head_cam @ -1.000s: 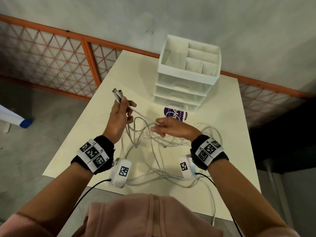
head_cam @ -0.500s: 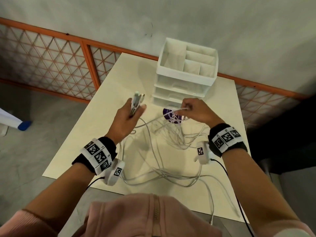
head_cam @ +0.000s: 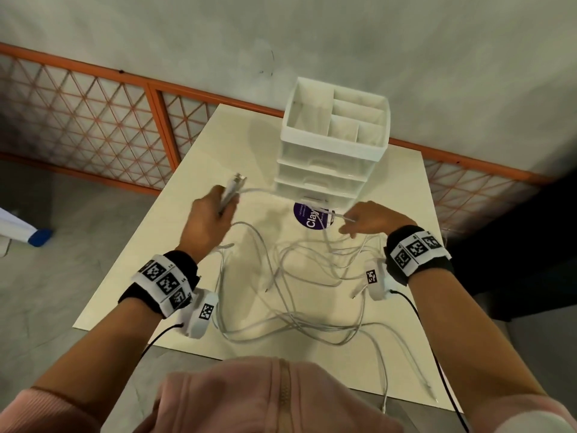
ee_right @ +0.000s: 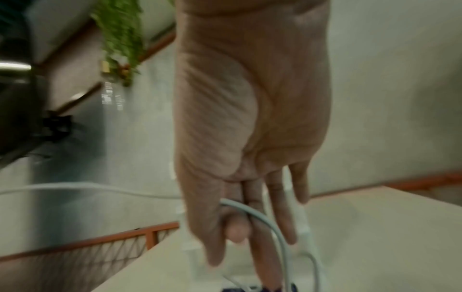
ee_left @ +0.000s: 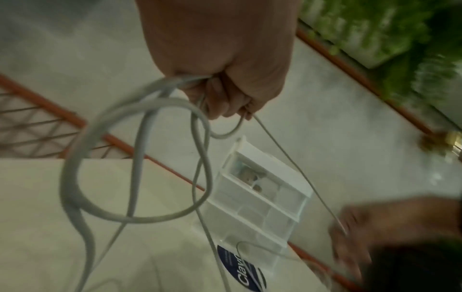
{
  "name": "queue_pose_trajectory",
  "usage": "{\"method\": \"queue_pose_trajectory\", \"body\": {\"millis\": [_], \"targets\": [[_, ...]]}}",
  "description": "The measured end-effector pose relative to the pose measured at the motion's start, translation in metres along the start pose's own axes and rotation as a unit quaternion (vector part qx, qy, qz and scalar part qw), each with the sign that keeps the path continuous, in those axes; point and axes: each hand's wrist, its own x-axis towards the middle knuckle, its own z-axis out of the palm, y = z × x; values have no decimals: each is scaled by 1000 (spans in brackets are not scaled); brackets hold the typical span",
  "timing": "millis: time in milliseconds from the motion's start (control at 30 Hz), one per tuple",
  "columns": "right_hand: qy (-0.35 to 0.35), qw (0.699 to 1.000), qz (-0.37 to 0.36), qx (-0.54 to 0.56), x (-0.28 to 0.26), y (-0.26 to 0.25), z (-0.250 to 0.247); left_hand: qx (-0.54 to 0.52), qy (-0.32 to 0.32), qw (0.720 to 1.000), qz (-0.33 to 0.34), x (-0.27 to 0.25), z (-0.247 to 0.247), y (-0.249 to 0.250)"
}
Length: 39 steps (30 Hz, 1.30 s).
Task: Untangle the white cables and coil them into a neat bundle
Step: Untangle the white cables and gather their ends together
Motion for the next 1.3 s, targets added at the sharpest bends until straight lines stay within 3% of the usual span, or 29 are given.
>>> {"method": "queue_pose_trajectory", "body": {"millis": [100,200,267,333,400,533,600,667,800,900,1000,1067,1133,1233,1300], "targets": [[15,998,24,47,-2,40,10,32,85,994,-63,5,-16,-21],[119,976,-30,181,-9,46,4,82,68,989,-104,6,-19,-35],[150,952,-80,255,-17,31,-5,79,46,987,-132,4,-12,-33],[146,954,-115,236,-25,9,-13,53,46,991,-114,1,-5,-21],[116,972,-134,152,-29,-16,-15,-13,43,998,-52,-3,3,0],[60,971,-193,125,-27,-62,-6,-93,-147,985,-7,-6,26,33],[67,964,-213,146,-28,-77,-6,-106,-191,976,6,-9,37,39],[64,962,-209,163,-31,-77,-9,-107,-169,979,28,-11,41,42],[45,981,-130,140,-29,-43,-1,-81,-46,994,60,-9,33,41],[25,995,-46,82,-18,10,29,-93,70,993,25,-5,19,29],[62,996,37,53,-14,58,58,-70,151,985,-46,2,3,12],[117,989,78,55,-19,69,59,-36,140,987,-75,4,-4,1],[181,978,80,69,-21,69,50,5,83,991,-107,2,-2,-5],[241,961,7,133,-24,58,26,18,24,990,-141,-4,12,-3],[239,949,-54,199,-28,42,12,-29,24,994,-104,-10,20,11]]}}
